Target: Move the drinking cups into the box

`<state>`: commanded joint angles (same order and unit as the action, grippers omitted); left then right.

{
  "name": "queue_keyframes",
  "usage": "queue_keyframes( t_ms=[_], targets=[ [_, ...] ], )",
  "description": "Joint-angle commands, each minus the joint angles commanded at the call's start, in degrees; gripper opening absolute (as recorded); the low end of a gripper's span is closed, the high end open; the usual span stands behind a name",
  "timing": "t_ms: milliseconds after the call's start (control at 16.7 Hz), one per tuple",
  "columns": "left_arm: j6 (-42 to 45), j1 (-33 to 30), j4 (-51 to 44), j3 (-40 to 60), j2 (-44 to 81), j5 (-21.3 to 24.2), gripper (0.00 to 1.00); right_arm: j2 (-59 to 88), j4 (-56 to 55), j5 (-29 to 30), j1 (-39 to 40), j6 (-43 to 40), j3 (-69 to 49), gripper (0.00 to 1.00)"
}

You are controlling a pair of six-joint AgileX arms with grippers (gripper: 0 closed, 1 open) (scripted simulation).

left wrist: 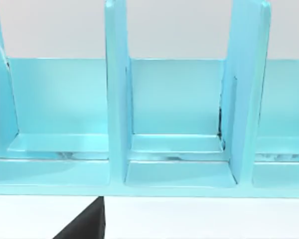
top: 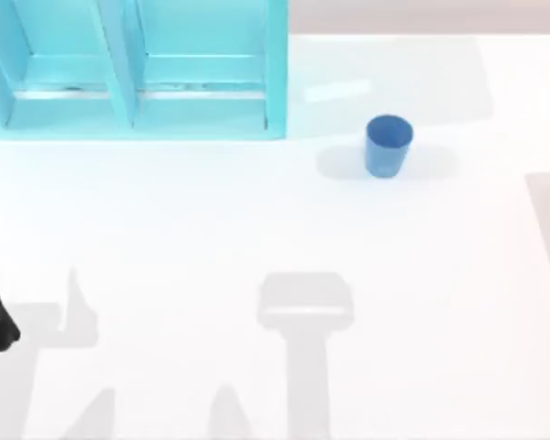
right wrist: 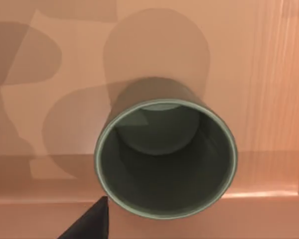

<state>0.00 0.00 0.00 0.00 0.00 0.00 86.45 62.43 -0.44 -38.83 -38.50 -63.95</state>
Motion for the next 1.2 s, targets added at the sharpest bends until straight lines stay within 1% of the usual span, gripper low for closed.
queue_keyframes(
  t_ms=[420, 540, 960, 1080, 1200],
  targets=[
    [0.0, 0.0, 0.0, 0.0, 0.0, 0.0, 1.0, 0.27, 17.2, -0.08, -0.45, -0.1, -17.29, 1.0],
    [0.0, 0.0, 0.0, 0.0, 0.0, 0.0, 1.0, 0.14, 20.0, -0.07, -0.42, -0.07, -20.08, 1.0],
    [0.0, 0.0, 0.0, 0.0, 0.0, 0.0, 1.0, 0.75, 20.45, 0.02, 0.42, 0.6, -21.11, 1.0],
    [0.0, 0.0, 0.0, 0.0, 0.0, 0.0, 1.0, 3.14, 20.64, 0.37, 3.49, 3.29, -23.68, 1.0],
    [0.0, 0.0, 0.0, 0.0, 0.0, 0.0, 1.0, 7.41, 20.95, 0.92, 8.85, 8.03, -28.24, 1.0]
  ],
)
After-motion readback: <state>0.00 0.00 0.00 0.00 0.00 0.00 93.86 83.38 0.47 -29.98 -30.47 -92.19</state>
